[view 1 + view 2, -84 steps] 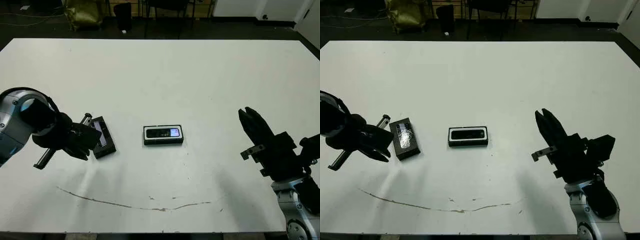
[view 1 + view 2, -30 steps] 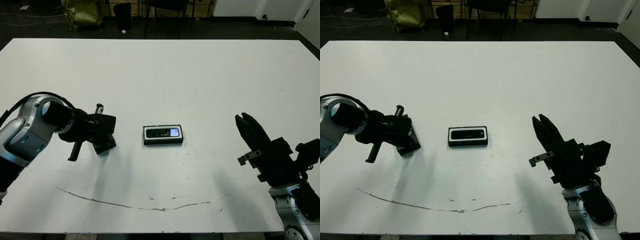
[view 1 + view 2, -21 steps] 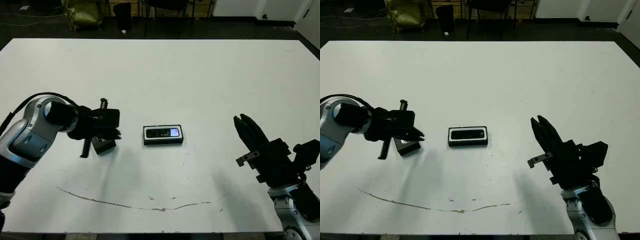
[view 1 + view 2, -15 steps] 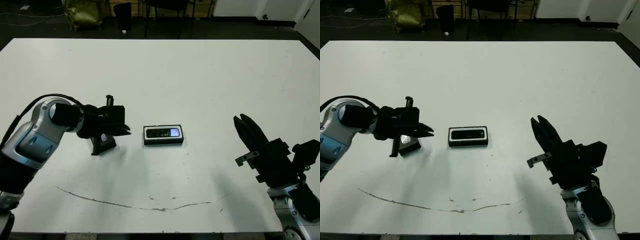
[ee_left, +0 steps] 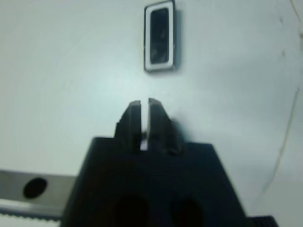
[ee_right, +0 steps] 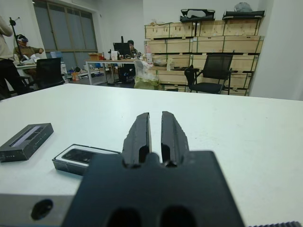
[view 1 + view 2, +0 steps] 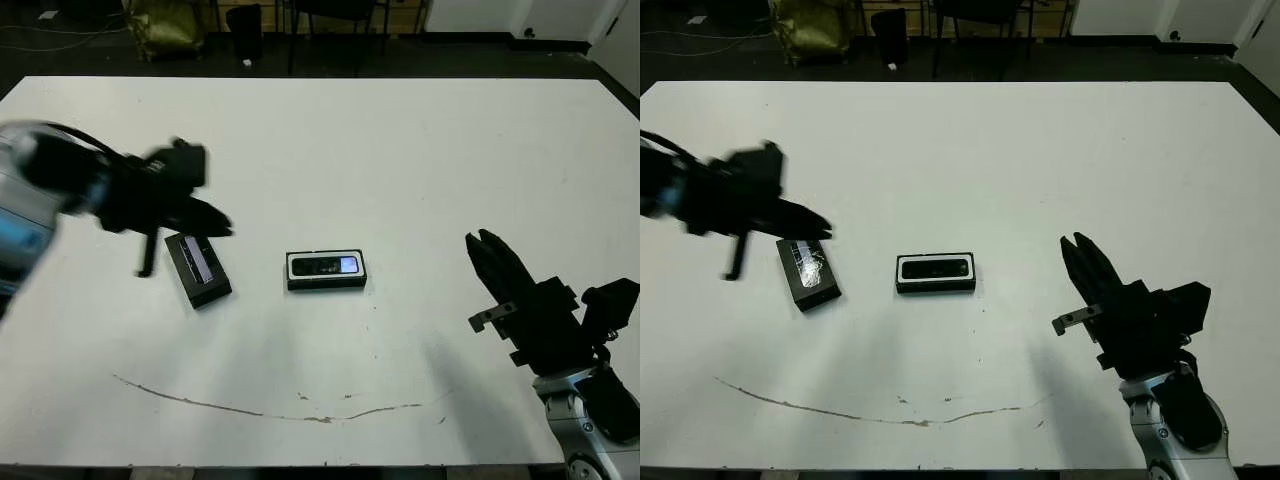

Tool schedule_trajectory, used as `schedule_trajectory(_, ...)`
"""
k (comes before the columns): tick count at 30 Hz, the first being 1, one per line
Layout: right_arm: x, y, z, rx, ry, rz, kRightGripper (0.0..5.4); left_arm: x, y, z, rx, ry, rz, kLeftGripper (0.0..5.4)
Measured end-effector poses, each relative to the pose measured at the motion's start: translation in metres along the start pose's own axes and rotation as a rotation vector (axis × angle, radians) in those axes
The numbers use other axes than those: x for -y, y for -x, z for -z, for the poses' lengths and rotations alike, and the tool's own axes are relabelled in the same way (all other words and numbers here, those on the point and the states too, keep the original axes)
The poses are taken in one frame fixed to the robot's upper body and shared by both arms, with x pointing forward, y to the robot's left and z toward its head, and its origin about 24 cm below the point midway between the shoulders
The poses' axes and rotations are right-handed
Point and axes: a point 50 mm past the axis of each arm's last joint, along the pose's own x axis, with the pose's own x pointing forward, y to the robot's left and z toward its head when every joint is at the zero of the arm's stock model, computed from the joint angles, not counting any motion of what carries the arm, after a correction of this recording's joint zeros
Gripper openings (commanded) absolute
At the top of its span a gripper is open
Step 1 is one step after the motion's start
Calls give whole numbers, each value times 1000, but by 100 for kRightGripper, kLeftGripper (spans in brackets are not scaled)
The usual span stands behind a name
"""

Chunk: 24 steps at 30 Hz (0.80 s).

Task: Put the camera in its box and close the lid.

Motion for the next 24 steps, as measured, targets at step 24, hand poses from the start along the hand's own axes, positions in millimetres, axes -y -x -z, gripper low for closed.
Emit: schedule_trajectory(24,0,2,1,1,-2,2,2,10,-38,54,-204,97,315,0)
